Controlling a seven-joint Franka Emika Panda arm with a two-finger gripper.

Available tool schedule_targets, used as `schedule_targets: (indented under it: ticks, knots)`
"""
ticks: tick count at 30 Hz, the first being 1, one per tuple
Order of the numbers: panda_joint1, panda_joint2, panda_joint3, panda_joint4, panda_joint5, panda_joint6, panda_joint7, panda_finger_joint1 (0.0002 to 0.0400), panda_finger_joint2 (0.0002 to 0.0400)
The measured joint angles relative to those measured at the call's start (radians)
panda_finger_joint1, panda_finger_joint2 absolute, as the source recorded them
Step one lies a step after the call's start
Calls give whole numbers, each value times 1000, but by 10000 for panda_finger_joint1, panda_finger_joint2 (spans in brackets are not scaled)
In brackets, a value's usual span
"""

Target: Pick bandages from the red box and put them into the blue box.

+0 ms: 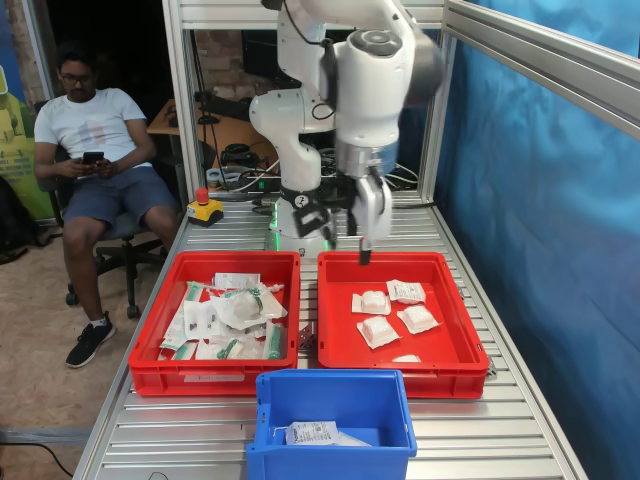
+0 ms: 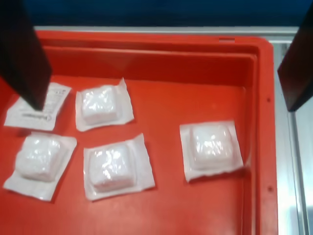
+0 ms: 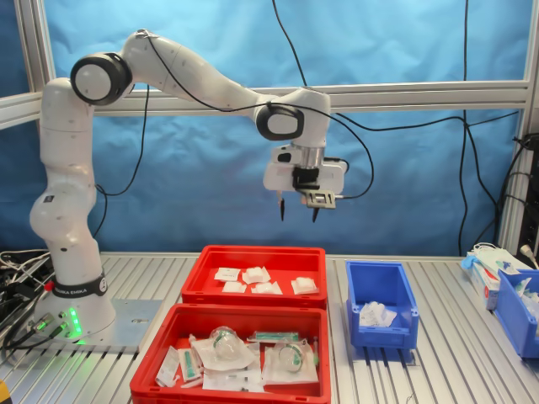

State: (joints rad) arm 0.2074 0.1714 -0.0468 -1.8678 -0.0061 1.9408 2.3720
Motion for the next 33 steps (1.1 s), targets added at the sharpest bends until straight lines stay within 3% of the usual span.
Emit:
schedule_targets:
  ticks: [3, 12, 20, 33]
  knots:
    - [-53, 0, 0, -2, 0, 0, 0, 400, 400]
    - [-140, -7, 0, -4, -1, 1, 0, 400, 400]
    - [-170, -19, -4, -3, -1, 1, 0, 400, 400]
    - [-175, -23, -6, -3, -1, 1, 0, 400, 400]
